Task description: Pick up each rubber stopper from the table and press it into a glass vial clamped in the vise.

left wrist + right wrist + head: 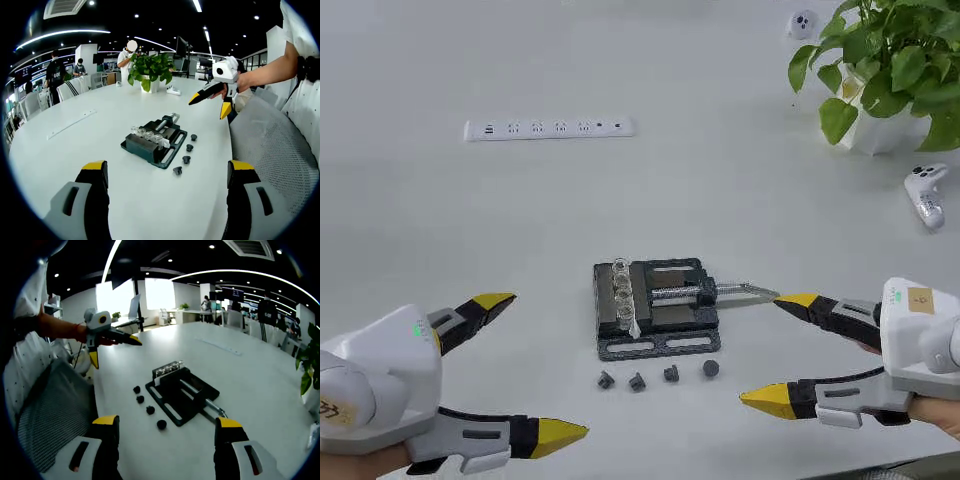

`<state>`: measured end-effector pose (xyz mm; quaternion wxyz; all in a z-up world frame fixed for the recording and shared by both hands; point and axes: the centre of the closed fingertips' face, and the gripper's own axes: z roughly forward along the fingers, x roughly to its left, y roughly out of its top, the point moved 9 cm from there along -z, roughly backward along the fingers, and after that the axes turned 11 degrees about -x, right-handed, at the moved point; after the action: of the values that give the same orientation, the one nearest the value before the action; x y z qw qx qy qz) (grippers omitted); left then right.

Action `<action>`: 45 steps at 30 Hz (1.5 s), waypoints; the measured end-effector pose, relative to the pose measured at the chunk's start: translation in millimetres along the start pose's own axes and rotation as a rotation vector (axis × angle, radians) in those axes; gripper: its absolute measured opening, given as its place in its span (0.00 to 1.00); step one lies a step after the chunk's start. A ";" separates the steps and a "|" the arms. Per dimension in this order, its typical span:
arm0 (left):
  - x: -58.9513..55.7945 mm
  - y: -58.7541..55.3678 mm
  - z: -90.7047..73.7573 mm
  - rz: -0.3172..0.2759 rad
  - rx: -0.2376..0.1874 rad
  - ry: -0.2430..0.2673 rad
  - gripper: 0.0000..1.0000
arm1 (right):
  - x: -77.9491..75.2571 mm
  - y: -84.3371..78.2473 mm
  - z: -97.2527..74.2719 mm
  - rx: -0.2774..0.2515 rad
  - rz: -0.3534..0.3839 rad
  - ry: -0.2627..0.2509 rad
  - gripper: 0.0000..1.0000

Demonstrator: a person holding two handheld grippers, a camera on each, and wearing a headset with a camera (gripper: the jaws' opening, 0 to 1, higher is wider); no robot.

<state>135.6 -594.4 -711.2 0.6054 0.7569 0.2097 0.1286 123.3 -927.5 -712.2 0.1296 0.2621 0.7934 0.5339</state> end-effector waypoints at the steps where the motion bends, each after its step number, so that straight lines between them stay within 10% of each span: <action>1: 0.1 -0.3 -0.1 -0.001 0.000 0.000 0.99 | -0.1 -0.1 0.1 0.003 -0.001 0.001 0.76; 27: -0.4 -5.6 0.2 0.000 -0.012 0.005 0.99 | -5.4 20.2 20.9 0.143 -0.111 0.110 0.67; 45: 2.1 -8.8 -0.1 -0.004 -0.023 0.013 0.99 | -1.8 28.1 49.5 0.384 -0.264 0.244 0.38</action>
<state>135.9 -591.7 -719.8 0.6129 0.7486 0.2137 0.1350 156.6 -881.7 -706.2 0.0495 0.1097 0.9173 0.3796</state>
